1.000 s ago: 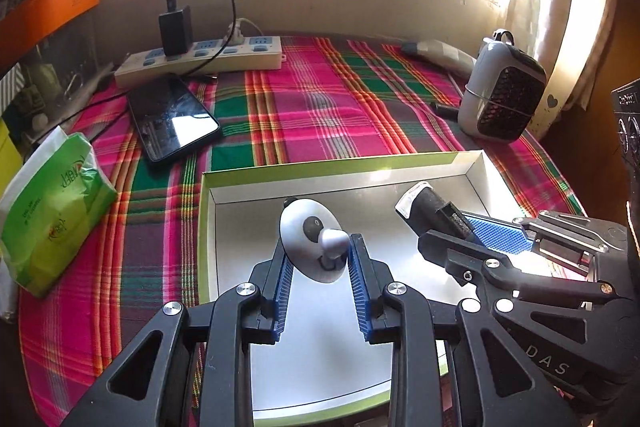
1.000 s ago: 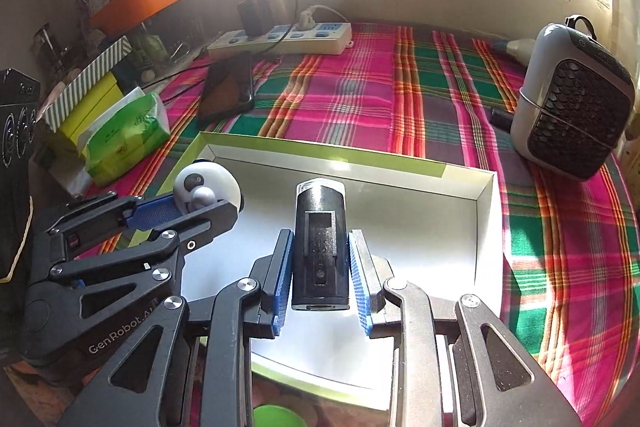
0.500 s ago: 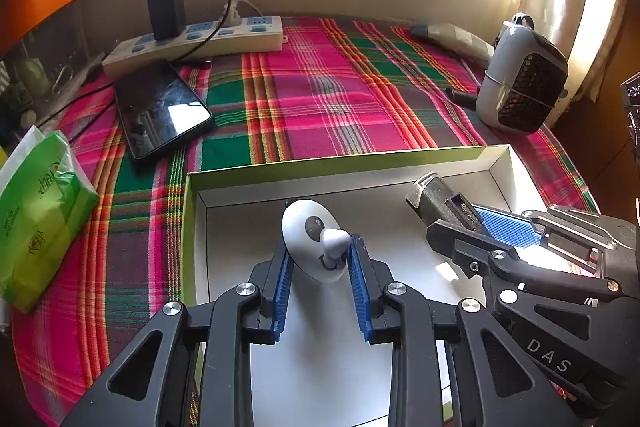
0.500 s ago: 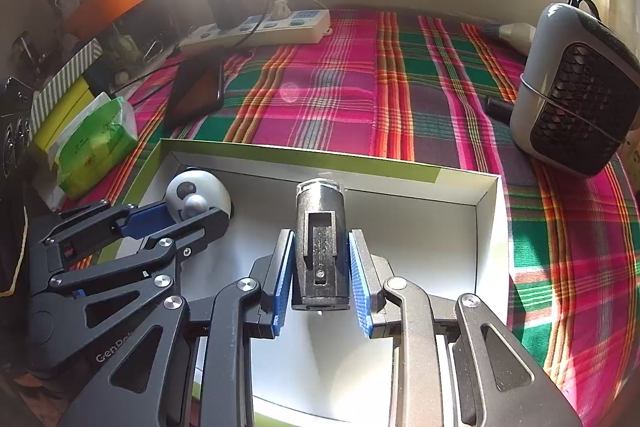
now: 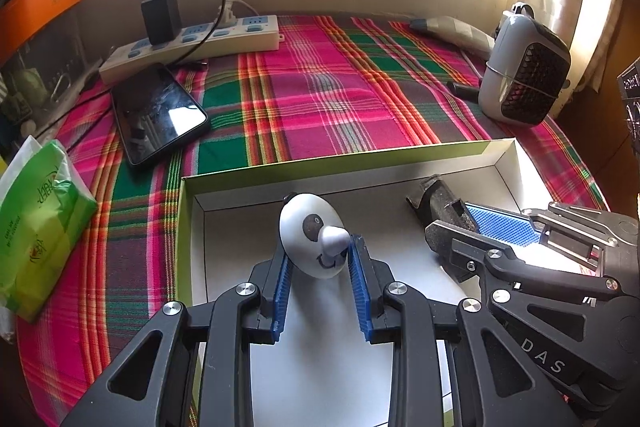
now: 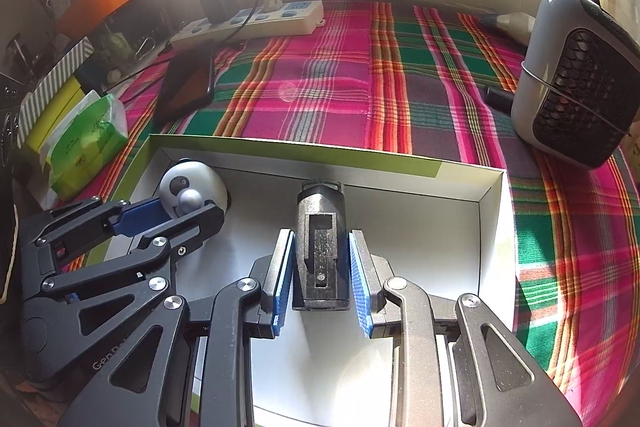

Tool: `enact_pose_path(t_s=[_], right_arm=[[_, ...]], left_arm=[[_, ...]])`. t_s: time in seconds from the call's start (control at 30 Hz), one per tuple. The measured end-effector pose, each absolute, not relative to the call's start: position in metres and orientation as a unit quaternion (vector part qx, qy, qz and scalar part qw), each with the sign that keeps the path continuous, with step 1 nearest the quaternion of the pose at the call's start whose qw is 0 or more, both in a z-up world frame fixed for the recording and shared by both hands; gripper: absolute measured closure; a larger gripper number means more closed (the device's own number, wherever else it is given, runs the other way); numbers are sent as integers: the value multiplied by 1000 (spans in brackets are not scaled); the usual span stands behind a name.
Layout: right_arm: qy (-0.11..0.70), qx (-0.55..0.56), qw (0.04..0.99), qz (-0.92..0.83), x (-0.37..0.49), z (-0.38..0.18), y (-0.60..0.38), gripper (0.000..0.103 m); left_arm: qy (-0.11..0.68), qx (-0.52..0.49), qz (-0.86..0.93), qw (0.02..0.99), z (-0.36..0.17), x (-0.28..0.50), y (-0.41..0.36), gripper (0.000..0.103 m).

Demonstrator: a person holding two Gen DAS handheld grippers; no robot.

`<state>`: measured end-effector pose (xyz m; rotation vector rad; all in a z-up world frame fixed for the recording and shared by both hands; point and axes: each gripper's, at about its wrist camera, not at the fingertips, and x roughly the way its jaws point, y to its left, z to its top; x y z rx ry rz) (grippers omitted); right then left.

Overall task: Organize objects
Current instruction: 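Open both grippers to release the panda egg and black device in the box, then withdraw both grippers up and out of the white box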

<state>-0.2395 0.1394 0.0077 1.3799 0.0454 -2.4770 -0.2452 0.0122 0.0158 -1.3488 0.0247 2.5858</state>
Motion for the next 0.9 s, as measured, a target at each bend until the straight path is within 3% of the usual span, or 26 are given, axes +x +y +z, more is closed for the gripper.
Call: enact_pose_path(t_s=[0.37, 0.5, 0.9], right_arm=[[18, 469, 147, -871, -233, 13, 141, 73], [14, 461, 146, -875, -226, 19, 144, 61], [6, 437, 148, -887, -189, 35, 151, 61]], left_arm=[[12, -459, 882, 100, 17, -238, 12, 73], [1, -454, 886, 95, 22, -229, 6, 72], [8, -412, 906, 97, 43, -183, 4, 72]])
